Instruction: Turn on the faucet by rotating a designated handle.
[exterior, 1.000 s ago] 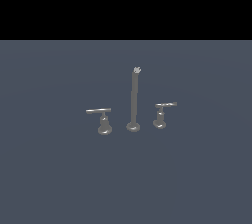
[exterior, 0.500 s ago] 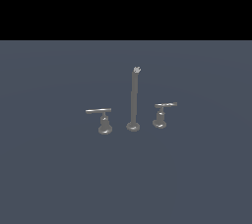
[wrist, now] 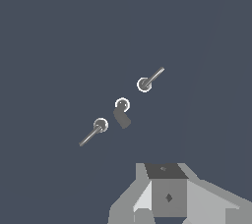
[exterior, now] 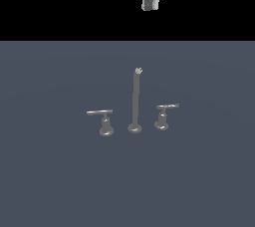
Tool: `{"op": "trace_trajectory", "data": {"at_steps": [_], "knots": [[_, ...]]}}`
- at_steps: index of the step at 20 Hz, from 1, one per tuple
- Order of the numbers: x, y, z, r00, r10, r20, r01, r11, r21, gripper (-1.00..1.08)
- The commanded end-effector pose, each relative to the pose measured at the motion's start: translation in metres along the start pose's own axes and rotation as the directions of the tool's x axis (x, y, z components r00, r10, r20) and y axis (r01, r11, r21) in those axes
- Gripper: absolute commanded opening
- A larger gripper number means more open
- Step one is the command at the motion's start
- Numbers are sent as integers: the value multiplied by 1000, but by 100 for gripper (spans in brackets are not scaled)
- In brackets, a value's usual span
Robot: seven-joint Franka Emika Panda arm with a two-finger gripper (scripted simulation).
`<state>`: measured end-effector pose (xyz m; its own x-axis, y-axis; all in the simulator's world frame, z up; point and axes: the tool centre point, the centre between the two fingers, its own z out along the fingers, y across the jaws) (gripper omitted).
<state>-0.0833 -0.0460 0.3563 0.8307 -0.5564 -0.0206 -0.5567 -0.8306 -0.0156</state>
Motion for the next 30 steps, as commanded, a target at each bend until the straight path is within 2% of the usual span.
{"op": "trace_trajectory", "data": {"at_steps": [1,5,10,14,18,24,30], "knots": [[18,-2,20,997,75,-1,-75,997,3,-100],[44,-3,53,982,191,-1,-191,981,5,-100],[74,-1,98,943,334,-3,-334,943,6,-100],[95,4,136,897,442,-6,-442,897,5,-100],[113,10,176,840,543,-10,-543,840,5,-100],[130,21,224,759,651,-18,-651,759,4,-100],[137,29,254,704,710,-23,-710,704,4,-100]]}}
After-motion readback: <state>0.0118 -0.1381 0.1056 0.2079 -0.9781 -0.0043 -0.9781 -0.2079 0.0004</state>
